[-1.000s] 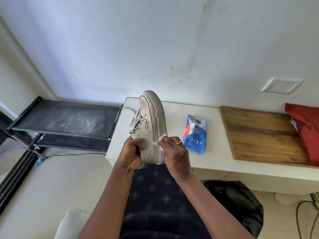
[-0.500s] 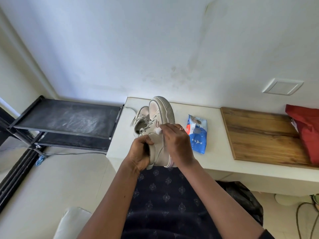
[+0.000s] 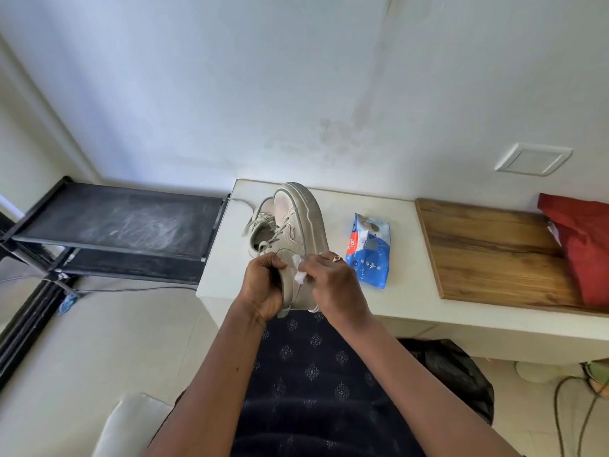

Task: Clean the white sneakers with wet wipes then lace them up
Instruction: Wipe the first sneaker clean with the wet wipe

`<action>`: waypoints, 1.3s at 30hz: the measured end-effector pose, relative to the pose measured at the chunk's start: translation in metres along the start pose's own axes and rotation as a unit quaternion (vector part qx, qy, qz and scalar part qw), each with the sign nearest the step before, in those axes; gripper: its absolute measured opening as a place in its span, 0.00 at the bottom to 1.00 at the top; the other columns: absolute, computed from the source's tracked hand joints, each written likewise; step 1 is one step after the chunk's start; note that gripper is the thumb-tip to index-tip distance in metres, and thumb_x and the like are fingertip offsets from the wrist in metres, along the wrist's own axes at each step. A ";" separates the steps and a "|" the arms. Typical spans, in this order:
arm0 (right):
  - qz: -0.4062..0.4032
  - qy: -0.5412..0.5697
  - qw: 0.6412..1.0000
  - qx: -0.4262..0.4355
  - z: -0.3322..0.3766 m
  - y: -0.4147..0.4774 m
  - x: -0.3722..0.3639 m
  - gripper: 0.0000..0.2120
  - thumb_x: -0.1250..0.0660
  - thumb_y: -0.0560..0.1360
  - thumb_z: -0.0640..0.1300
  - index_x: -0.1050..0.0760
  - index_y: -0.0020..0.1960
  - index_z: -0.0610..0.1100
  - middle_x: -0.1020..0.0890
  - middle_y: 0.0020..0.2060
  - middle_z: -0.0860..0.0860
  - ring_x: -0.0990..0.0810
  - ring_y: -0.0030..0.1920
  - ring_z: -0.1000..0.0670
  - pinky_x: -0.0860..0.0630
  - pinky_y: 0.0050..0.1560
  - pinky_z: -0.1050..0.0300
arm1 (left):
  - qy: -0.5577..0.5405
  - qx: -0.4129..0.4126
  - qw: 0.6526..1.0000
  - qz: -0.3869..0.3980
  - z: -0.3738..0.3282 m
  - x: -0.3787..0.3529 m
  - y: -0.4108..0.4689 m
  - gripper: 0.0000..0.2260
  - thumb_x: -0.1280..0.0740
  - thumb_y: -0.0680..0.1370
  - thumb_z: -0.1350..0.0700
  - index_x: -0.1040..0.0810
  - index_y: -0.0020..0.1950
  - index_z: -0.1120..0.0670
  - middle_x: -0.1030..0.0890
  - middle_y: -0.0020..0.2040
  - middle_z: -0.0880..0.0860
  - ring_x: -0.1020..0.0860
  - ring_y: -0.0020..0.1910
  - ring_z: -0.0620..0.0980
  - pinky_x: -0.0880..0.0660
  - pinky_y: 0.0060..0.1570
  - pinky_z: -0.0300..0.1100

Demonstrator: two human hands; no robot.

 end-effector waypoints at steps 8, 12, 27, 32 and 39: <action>-0.039 -0.013 0.998 -0.046 -0.004 0.024 0.001 0.09 0.24 0.60 0.28 0.21 0.36 0.36 0.18 0.32 0.43 0.20 0.30 0.45 0.22 0.32 0.57 | 0.011 -0.008 1.000 -0.010 0.000 -0.004 0.002 0.13 0.47 0.64 0.63 0.26 0.43 0.62 0.23 0.33 0.58 0.22 0.31 0.54 0.22 0.34 0.41; -0.031 -0.041 0.994 -0.100 -0.023 0.051 -0.010 0.09 0.30 0.63 0.24 0.19 0.38 0.35 0.19 0.31 0.42 0.21 0.30 0.42 0.21 0.30 0.51 | 0.012 -0.002 0.999 -0.029 0.004 -0.001 0.002 0.16 0.46 0.64 0.63 0.25 0.47 0.63 0.21 0.39 0.59 0.22 0.37 0.56 0.22 0.42 0.46; 0.009 0.057 0.998 -0.029 -0.012 0.011 -0.017 0.05 0.27 0.63 0.30 0.21 0.38 0.36 0.18 0.33 0.45 0.19 0.35 0.43 0.21 0.32 0.55 | -0.068 -0.031 0.997 -0.019 -0.014 0.017 0.009 0.11 0.43 0.67 0.61 0.22 0.41 0.63 0.19 0.38 0.59 0.19 0.38 0.57 0.22 0.44 0.47; -0.025 0.046 0.998 -0.023 -0.014 0.025 -0.010 0.12 0.41 0.69 0.39 0.19 0.39 0.37 0.17 0.33 0.46 0.20 0.33 0.44 0.21 0.32 0.56 | -0.105 -0.030 0.994 0.010 -0.006 0.015 0.015 0.14 0.41 0.74 0.54 0.23 0.54 0.61 0.20 0.47 0.59 0.22 0.49 0.55 0.29 0.59 0.48; -0.067 0.023 0.997 -0.029 -0.003 0.029 -0.019 0.07 0.35 0.72 0.41 0.19 0.43 0.40 0.15 0.40 0.48 0.18 0.41 0.47 0.20 0.43 0.56 | -0.053 0.010 0.998 0.030 0.006 0.014 0.013 0.29 0.49 0.79 0.39 0.23 0.63 0.60 0.22 0.61 0.59 0.23 0.60 0.56 0.28 0.62 0.50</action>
Point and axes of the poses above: each hand's wrist, its own y-axis towards the middle knuckle, its own x-axis out of the back of the hand, z = x × y, the point moved 6 cm from there along y, towards the middle knuckle
